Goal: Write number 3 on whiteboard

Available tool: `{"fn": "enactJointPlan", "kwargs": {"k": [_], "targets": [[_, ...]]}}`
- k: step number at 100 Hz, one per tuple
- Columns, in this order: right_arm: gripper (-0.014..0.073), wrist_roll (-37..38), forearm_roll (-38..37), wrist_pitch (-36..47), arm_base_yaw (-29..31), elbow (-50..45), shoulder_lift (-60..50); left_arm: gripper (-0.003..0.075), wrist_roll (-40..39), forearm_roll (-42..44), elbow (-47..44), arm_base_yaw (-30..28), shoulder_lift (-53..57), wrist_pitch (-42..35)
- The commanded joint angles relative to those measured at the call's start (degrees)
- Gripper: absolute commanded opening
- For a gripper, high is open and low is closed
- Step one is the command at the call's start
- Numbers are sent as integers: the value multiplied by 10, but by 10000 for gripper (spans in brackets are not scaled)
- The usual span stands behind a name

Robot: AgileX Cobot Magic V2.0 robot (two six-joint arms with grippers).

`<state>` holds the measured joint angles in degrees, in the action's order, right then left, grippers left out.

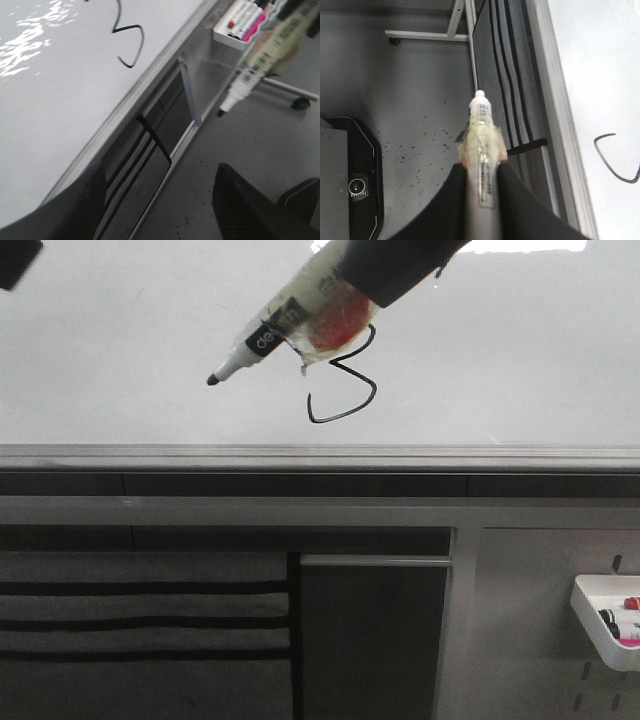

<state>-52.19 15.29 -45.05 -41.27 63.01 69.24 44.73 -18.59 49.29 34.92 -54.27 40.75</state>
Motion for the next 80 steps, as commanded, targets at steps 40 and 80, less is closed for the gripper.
{"fn": "enactJointPlan", "kwargs": {"k": [40,80], "targets": [[-39,-38,6,42,0,14,-17,429,104,-18,42,133,-111,-145],[-39,-38,6,37,0,14,-17,286,104,-18,60,136,-157,-144]]}}
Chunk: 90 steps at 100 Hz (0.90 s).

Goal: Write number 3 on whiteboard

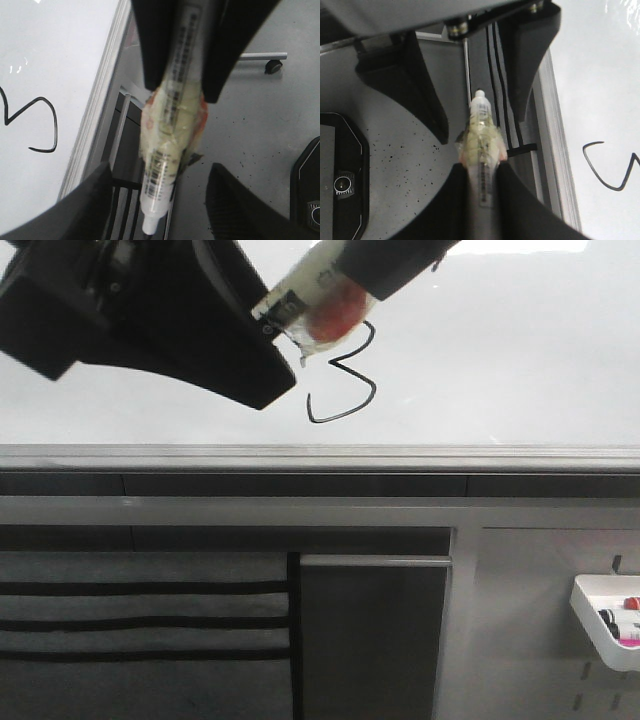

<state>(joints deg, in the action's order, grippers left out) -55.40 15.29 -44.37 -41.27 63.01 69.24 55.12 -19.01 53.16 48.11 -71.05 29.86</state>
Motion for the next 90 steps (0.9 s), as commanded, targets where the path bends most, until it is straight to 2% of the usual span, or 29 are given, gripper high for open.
{"fn": "enactJointPlan", "kwargs": {"k": [1,20,41,57,64,76,81,90], "targets": [[-39,-6,6,30,0,14,-17,272,0,-14,21,4,11,-35],[-39,-6,6,30,0,14,-17,127,0,-14,21,4,11,-35],[-39,-6,6,22,0,14,-12,26,0,-14,21,4,11,-35],[-28,-5,6,17,0,14,-10,-18,0,-14,21,4,11,-35],[10,-5,6,17,0,14,-10,-18,0,-14,21,4,11,-35],[135,15,6,20,8,14,-10,-18,-5,-15,21,1,11,-35],[192,31,6,23,15,14,-10,-18,-17,-15,21,-8,11,-38],[245,51,6,24,36,14,-15,-18,-33,-15,21,-31,11,-40]]}}
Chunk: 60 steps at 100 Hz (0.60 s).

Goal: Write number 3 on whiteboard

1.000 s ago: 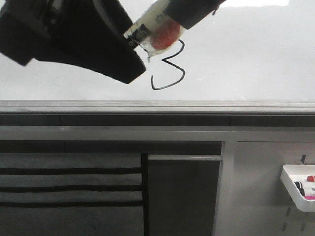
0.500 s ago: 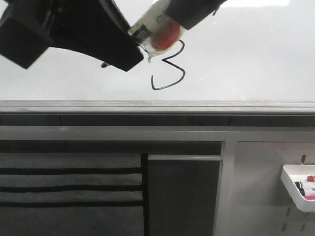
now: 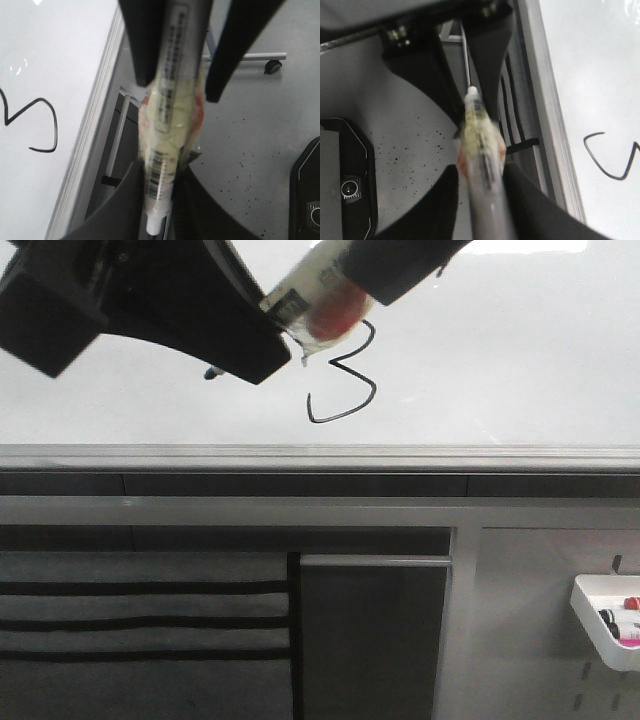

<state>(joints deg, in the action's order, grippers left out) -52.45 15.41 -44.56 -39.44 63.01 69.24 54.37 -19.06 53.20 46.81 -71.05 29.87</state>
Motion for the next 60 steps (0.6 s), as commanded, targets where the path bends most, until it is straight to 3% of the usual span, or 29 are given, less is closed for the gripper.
{"fn": "enactJointPlan", "kwargs": {"k": [1,16,37,60], "targets": [[248,23,5,26,20,14,-18,-18,-27,-15,21,-23,11,-41],[249,74,5,30,87,14,-53,-18,-64,-15,21,-92,10,-54],[247,153,5,22,201,14,-105,-18,-135,-20,21,-233,-3,-71],[247,155,5,-6,223,14,-111,-18,-156,-137,21,-346,-55,-123]]}}
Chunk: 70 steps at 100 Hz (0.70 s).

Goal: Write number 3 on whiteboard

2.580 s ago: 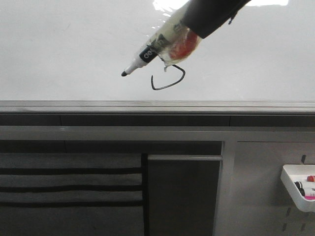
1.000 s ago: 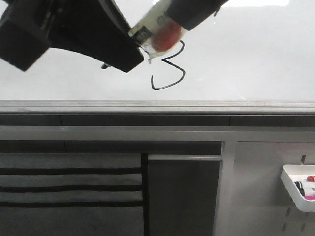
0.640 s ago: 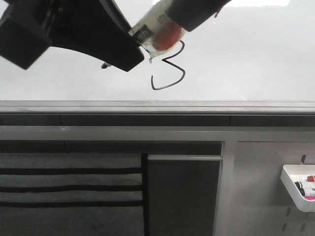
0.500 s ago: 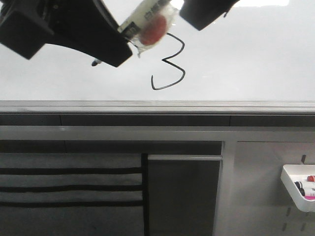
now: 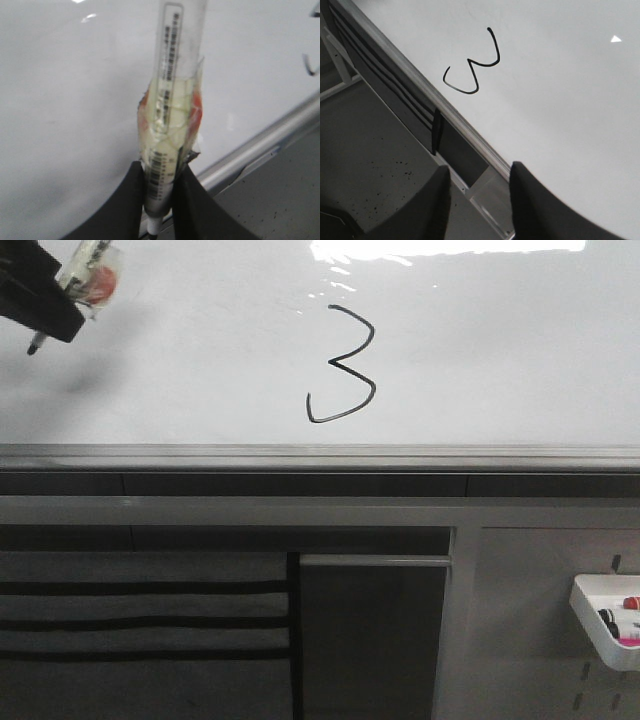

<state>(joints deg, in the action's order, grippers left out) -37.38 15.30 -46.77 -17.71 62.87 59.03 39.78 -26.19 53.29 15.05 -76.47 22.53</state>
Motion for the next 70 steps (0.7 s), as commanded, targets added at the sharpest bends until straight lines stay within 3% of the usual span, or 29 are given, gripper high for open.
{"fn": "enactJointPlan", "kwargs": {"k": [1,70], "targets": [[247,4,6,16,5,15,-9,-18,-10,-69,20,-30,-4,-51],[247,4,6,-3,5,15,-9,-14,-10,-93,20,-44,-59,-51]]}}
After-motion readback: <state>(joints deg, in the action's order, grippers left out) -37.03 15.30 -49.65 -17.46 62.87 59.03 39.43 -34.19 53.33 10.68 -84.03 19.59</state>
